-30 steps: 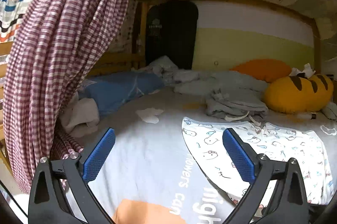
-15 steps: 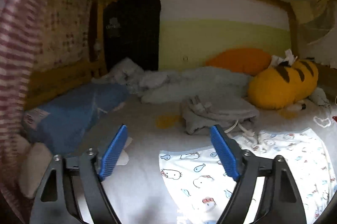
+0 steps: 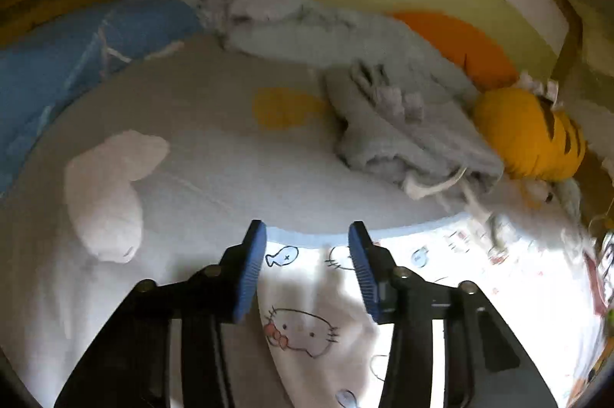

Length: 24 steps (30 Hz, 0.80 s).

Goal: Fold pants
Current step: 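Grasp the waistband with the left gripper while the right gripper holds the leg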

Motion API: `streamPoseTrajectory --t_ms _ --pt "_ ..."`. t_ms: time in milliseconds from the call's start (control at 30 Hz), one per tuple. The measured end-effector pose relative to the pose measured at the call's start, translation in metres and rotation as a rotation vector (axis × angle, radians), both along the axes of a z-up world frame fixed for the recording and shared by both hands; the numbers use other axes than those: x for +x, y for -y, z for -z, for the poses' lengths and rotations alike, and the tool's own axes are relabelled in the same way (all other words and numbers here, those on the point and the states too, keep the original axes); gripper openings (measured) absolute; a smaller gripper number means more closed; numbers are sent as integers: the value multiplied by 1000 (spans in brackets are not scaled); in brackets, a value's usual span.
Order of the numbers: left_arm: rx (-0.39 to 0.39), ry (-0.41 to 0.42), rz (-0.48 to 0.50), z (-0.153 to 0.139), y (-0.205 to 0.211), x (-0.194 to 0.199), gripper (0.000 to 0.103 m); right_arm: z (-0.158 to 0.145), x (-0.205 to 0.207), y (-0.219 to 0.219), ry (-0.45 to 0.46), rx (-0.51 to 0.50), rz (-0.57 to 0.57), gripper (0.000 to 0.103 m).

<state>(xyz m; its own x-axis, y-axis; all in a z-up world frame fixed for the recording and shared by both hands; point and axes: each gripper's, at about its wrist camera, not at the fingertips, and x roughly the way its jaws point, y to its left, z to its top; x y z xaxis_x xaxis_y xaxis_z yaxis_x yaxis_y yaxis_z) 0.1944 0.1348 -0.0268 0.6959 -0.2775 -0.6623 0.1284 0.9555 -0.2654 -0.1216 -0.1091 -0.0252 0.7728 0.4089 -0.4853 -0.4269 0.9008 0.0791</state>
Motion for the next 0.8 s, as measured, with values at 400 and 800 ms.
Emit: streamPoseTrajectory --t_ms 400,800 --pt "48 -71 -9 22 -4 16 37 12 -6 3 -15 -11 -40 8" --pt "169 64 26 3 19 5 4 10 -10 8 -17 1 -18 8"
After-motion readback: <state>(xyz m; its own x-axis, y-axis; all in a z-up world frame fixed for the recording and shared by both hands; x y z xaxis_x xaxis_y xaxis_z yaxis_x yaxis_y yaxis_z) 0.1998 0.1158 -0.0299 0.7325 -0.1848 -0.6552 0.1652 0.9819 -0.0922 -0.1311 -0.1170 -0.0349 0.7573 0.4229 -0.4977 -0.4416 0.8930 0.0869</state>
